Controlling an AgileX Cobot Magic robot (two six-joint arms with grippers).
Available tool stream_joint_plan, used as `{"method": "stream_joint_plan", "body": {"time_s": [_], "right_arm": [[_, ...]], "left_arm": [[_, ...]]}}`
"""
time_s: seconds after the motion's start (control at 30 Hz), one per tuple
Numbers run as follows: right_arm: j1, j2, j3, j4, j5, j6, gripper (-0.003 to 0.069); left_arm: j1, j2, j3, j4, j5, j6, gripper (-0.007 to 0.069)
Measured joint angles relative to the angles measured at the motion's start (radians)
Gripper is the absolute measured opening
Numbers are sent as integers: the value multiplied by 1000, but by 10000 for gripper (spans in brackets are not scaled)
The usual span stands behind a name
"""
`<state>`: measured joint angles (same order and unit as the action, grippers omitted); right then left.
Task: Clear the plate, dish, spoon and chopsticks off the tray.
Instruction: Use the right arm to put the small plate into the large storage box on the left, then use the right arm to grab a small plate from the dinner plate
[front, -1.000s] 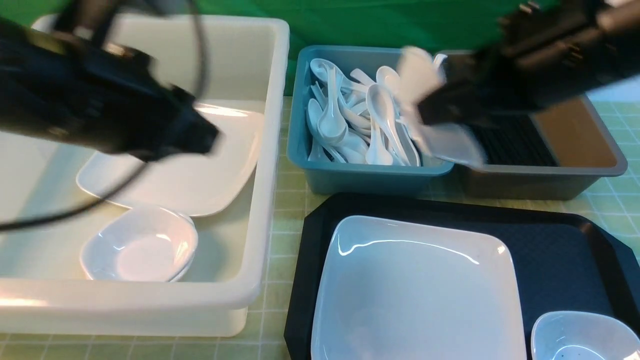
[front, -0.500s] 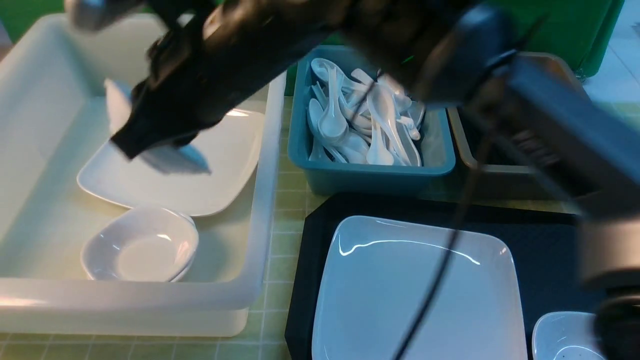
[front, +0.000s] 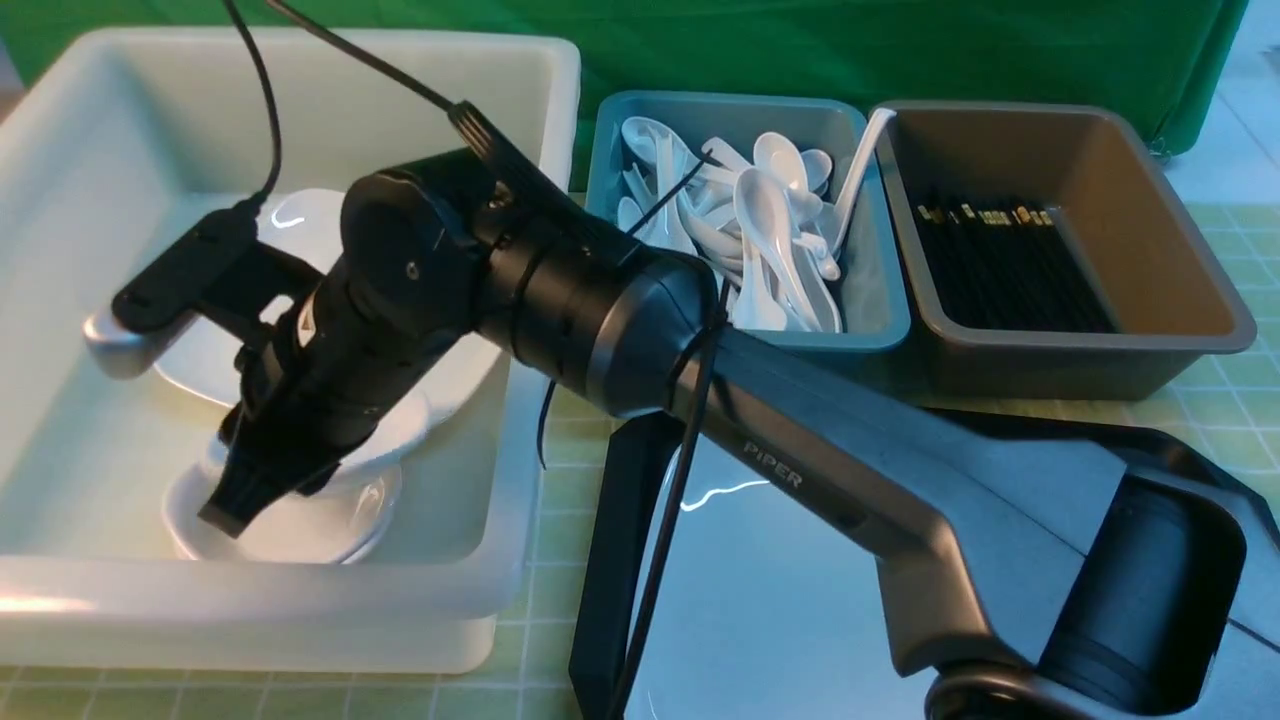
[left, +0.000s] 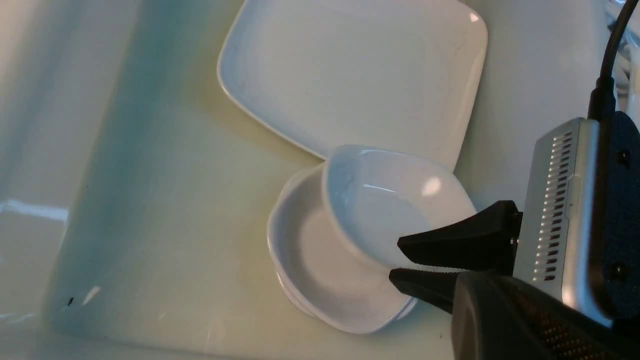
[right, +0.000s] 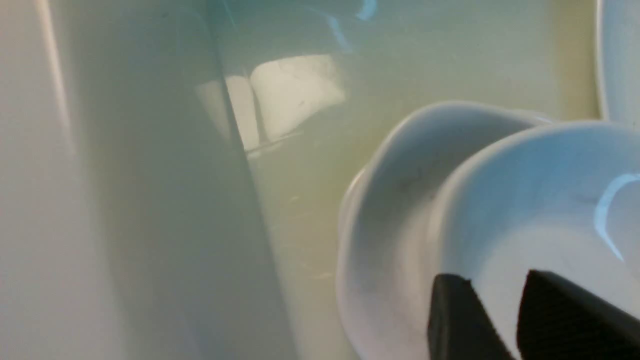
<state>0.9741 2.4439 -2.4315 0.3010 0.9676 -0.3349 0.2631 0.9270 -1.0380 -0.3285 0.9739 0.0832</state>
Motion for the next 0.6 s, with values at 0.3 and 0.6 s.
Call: {"method": "stream_joint_plan", "body": {"time_s": [0.3,0.6], "right_arm": [[-10,-74,-109,-105,194,111,327],[-151,-430,2,-285,234,247,12]], "left_arm": [[-3,-25,2,-46,19,45,-8],[-411,-27,9,-183,53,234,-8]]}}
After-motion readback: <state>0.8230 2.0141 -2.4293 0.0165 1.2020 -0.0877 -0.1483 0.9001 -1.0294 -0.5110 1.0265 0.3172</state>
